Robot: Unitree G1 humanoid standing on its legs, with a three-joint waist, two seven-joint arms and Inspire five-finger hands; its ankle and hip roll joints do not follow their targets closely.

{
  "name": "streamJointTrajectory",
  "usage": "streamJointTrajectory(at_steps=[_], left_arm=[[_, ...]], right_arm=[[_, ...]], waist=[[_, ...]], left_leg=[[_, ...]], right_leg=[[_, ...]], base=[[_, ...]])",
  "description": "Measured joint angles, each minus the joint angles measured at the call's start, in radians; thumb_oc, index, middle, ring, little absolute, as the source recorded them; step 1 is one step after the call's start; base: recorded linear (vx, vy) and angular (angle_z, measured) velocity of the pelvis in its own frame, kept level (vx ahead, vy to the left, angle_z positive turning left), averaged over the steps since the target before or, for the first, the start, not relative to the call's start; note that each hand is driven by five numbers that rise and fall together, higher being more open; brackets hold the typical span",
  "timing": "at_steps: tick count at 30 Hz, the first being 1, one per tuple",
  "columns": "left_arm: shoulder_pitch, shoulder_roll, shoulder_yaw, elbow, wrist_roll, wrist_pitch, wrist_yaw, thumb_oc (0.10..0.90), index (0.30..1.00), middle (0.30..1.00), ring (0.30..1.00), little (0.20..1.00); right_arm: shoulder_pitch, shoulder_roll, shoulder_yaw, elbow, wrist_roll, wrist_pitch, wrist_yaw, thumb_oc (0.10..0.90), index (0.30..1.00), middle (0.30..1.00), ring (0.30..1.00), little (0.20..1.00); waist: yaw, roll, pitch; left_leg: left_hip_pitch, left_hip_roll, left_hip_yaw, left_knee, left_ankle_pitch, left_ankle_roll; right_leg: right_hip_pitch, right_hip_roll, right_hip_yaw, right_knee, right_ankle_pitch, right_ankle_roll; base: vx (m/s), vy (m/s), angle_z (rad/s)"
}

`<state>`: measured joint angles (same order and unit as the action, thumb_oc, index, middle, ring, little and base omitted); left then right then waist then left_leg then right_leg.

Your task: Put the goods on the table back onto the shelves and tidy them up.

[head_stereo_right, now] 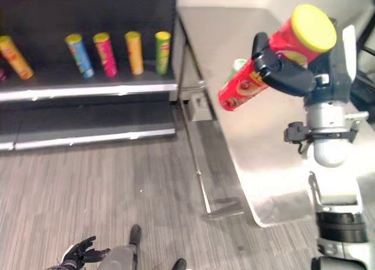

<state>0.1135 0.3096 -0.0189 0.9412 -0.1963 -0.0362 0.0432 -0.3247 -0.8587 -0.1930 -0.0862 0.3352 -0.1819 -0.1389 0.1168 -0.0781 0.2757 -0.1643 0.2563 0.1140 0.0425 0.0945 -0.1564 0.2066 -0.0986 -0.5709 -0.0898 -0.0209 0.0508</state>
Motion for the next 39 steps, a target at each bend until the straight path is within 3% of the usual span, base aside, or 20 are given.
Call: streamJointTrajectory(at_steps=[3, 4, 5, 8, 9, 10, 11, 13, 14, 16, 19, 21, 23, 26, 28, 31, 33, 34, 36, 39], left_arm=[[0.012, 0.006, -0.01, 0.017, 0.004, 0.001, 0.012, 0.8, 0.9, 0.9, 0.9, 0.9], [0.021, 0.002, -0.031, 0.027, 0.008, 0.009, 0.005, 0.8, 0.9, 0.9, 0.9, 0.9], [0.015, 0.007, -0.038, 0.033, 0.019, 0.013, -0.003, 0.8, 0.9, 0.9, 0.9, 0.9], [-0.03, 0.028, -0.059, 0.005, 0.052, 0.016, -0.017, 0.8, 0.9, 0.9, 0.9, 0.9], [-0.077, 0.051, -0.058, -0.027, 0.052, 0.008, -0.015, 0.8, 0.9, 0.9, 0.9, 0.9], [-0.109, 0.08, -0.058, -0.052, 0.052, 0.005, -0.016, 0.8, 0.9, 0.9, 0.9, 0.9], [-0.108, 0.084, -0.057, -0.061, 0.052, -0.001, -0.014, 0.8, 0.9, 0.9, 0.9, 0.9], [-0.115, 0.077, -0.083, -0.049, 0.055, -0.006, -0.014, 0.8, 0.9, 0.9, 0.9, 0.9], [-0.104, 0.067, -0.081, -0.049, 0.06, -0.006, -0.009, 0.8, 0.9, 0.9, 0.9, 0.9], [-0.094, 0.064, -0.054, -0.035, 0.06, -0.004, -0.01, 0.8, 0.9, 0.9, 0.9, 0.9], [-0.066, 0.028, -0.037, 0.005, 0.06, 0.005, -0.014, 0.8, 0.9, 0.9, 0.9, 0.9], [0.009, -0.022, -0.042, -0.019, 0.077, 0.018, -0.031, 0.8, 0.9, 0.9, 0.9, 0.9], [0.031, -0.028, -0.058, -0.039, 0.081, 0.022, -0.032, 0.8, 0.9, 0.9, 0.9, 0.9], [0.025, -0.033, -0.059, -0.06, 0.08, 0.02, -0.032, 0.8, 0.9, 0.9, 0.9, 0.9], [0.012, -0.051, -0.058, -0.116, 0.072, 0.013, -0.044, 0.8, 0.9, 0.9, 0.9, 0.9], [0.024, -0.039, -0.047, -0.194, 0.036, 0.006, -0.05, 0.8, 0.9, 0.9, 0.9, 0.9], [-0.005, -0.016, -0.05, -0.19, 0.039, 0.009, -0.05, 0.8, 0.9, 0.9, 0.9, 0.9], [-0.011, -0.009, -0.06, -0.156, 0.04, 0.009, -0.051, 0.8, 0.9, 0.9, 0.9, 0.9], [-0.006, -0.016, -0.064, -0.123, 0.034, 0.011, -0.051, 0.8, 0.9, 0.9, 0.9, 0.9], [-0.008, -0.055, -0.064, -0.126, 0.033, 0.004, -0.049, 0.8, 0.9, 0.9, 0.9, 0.9]], right_arm=[[0.103, -0.005, -0.074, 0.006, -0.016, 0.0, 0.002, 0.4, 0.3, 0.3, 0.3, 0.3], [0.154, -0.001, -0.116, 0.006, -0.034, 0.023, 0.003, 0.4, 0.3, 0.3, 0.3, 0.3], [0.17, 0.039, -0.135, 0.006, -0.056, 0.034, 0.0, 0.4, 0.3, 0.3, 0.3, 0.3], [0.171, 0.103, -0.074, 0.002, -0.092, 0.073, 0.006, 0.4, 0.3, 0.3, 0.3, 0.3], [0.17, 0.092, 0.003, -0.03, -0.107, 0.074, 0.035, 0.4, 0.3, 0.3, 0.3, 0.3], [0.154, 0.093, 0.027, -0.067, -0.121, 0.072, 0.047, 0.4, 0.3, 0.3, 0.3, 0.3], [0.125, 0.102, 0.044, -0.066, -0.126, 0.074, 0.047, 0.4, 0.3, 0.3, 0.3, 0.3], [0.146, 0.081, 0.04, -0.102, -0.129, 0.075, 0.029, 0.4, 0.3, 0.3, 0.3, 0.3], [0.197, 0.084, 0.039, -0.118, -0.132, 0.069, 0.03, 0.4, 0.3, 0.3, 0.3, 0.3], [0.19, 0.072, 0.061, -0.119, -0.134, 0.062, 0.038, 0.4, 0.3, 0.3, 0.3, 0.3], [0.197, 0.072, 0.07, -0.119, -0.137, 0.062, 0.048, 0.4, 0.3, 0.3, 0.3, 0.3], [0.206, 0.072, 0.06, -0.117, -0.153, 0.064, 0.048, 0.4, 0.3, 0.3, 0.3, 0.3], [0.219, 0.068, 0.047, -0.116, -0.16, 0.064, 0.05, 0.4, 0.3, 0.3, 0.3, 0.3], [0.237, 0.065, 0.03, -0.101, -0.161, 0.068, 0.058, 0.4, 0.3, 0.3, 0.3, 0.3], [0.235, 0.064, 0.04, -0.093, -0.161, 0.081, 0.073, 0.4, 0.3, 0.3, 0.3, 0.3], [0.23, 0.075, 0.029, -0.106, -0.161, 0.071, 0.078, 0.4, 0.3, 0.3, 0.3, 0.3], [0.221, 0.093, 0.035, -0.1, -0.173, 0.073, 0.086, 0.4, 0.3, 0.3, 0.3, 0.3], [0.182, 0.122, 0.081, -0.06, -0.174, 0.076, 0.087, 0.4, 0.3, 0.3, 0.3, 0.3], [0.148, 0.118, 0.152, -0.014, -0.179, 0.087, 0.095, 0.4, 0.3, 0.3, 0.3, 0.3], [0.175, 0.077, 0.145, -0.023, -0.206, 0.104, 0.113, 0.4, 0.3, 0.3, 0.3, 0.3]], waist=[[-0.038, 0.043, -0.008], [-0.045, 0.073, -0.026], [-0.05, 0.043, -0.022], [-0.041, 0.014, -0.021], [-0.014, 0.037, -0.019], [-0.017, 0.016, -0.019], [-0.006, 0.016, -0.02], [-0.05, 0.042, -0.016], [-0.108, 0.07, -0.018], [-0.108, 0.07, -0.01], [-0.135, 0.041, 0.003], [-0.161, 0.033, 0.0], [-0.158, 0.042, -0.006], [-0.141, 0.046, -0.011], [-0.09, 0.047, -0.009], [-0.083, 0.076, -0.004], [-0.106, 0.046, 0.012], [-0.108, 0.038, 0.018], [-0.089, 0.045, 0.023], [-0.152, 0.14, 0.009]], left_leg=[[-0.001, 0.089, 0.142, -0.033, 0.007, -0.016], [0.027, 0.072, 0.165, -0.065, 0.051, -0.035], [0.038, -0.001, 0.166, -0.08, 0.101, -0.019], [0.03, -0.149, 0.156, 0.003, 0.022, 0.102], [0.044, -0.169, 0.159, 0.014, -0.013, 0.153], [0.06, -0.222, 0.158, 0.012, -0.029, 0.17], [0.085, -0.232, 0.172, 0.0, -0.031, 0.173], [0.132, -0.312, 0.23, -0.054, -0.071, 0.296], [0.209, -0.302, 0.168, -0.132, -0.037, 0.239], [0.223, -0.283, 0.165, -0.132, -0.059, 0.247], [0.264, -0.317, 0.141, -0.134, -0.094, 0.243], [0.337, -0.367, 0.077, -0.137, -0.15, 0.247], [0.374, -0.368, 0.037, -0.131, -0.175, 0.227], [0.37, -0.346, -0.012, -0.058, -0.217, 0.158], [0.103, -0.279, 0.006, 0.59, -0.257, 0.043], [-0.091, -0.137, 0.011, 0.791, -0.263, 0.017], [-0.088, -0.059, 0.002, 0.34, -0.243, 0.024], [-0.011, 0.017, -0.045, -0.017, -0.148, -0.01], [0.033, 0.026, -0.197, -0.109, -0.114, -0.045], [0.059, -0.058, -0.123, -0.089, -0.045, -0.012]], right_leg=[[0.034, -0.028, -0.02, 0.004, 0.011, 0.021], [0.051, -0.067, -0.012, 0.005, 0.02, 0.036], [0.06, -0.137, -0.02, 0.015, 0.035, 0.058], [0.018, -0.333, -0.027, 0.177, 0.148, 0.045], [-0.052, -0.34, 0.005, 0.192, 0.099, 0.126], [-0.109, -0.366, -0.017, 0.23, 0.247, 0.121], [-0.127, -0.393, -0.013, 0.265, 0.271, 0.107], [-0.161, -0.449, 0.149, 0.458, 0.322, 0.072], [-0.242, -0.38, 0.248, 0.49, 0.093, 0.2], [-0.372, -0.208, 0.278, 0.349, 0.008, 0.18], [-0.524, -0.058, 0.269, 0.222, 0.04, 0.148], [-0.558, -0.056, 0.164, 0.159, 0.098, 0.066], [-0.504, -0.054, 0.166, 0.164, 0.112, 0.046], [-0.42, -0.026, 0.171, 0.083, 0.23, -0.082], [-0.311, 0.005, 0.166, 0.04, 0.202, -0.151], [-0.257, 0.075, 0.155, 0.032, 0.133, -0.164], [-0.222, 0.089, 0.204, 0.012, 0.112, -0.112], [-0.212, 0.11, 0.251, 0.021, 0.104, -0.102], [-0.195, 0.112, 0.348, 0.032, 0.095, -0.086], [-0.148, 0.06, 0.36, 0.027, 0.063, -0.028]], base=[[0.26, 0.437, 0.95], [0.29, 0.604, 0.92], [0.29, 0.589, 0.69], [0.09, 0.317, 0.47], [0.22, 0.666, 0.4], [0.27, 0.731, 0.13], [0.31, 0.634, 0.06], [0.21, 0.208, 0.71], [0.3, 0.121, 1.07], [0.32, 0.109, 0.34], [0.27, 0.049, 0.49], [0.38, -0.021, 0.87], [0.22, -0.062, 0.59], [0.22, -0.138, 0.62], [0.16, -0.124, 0.32], [0.2, 0.15, -0.14], [0.35, 0.456, -0.59], [0.19, 0.3, -1.08], [0.18, 0.337, -1.45], [0.06, 0.407, -0.59]])
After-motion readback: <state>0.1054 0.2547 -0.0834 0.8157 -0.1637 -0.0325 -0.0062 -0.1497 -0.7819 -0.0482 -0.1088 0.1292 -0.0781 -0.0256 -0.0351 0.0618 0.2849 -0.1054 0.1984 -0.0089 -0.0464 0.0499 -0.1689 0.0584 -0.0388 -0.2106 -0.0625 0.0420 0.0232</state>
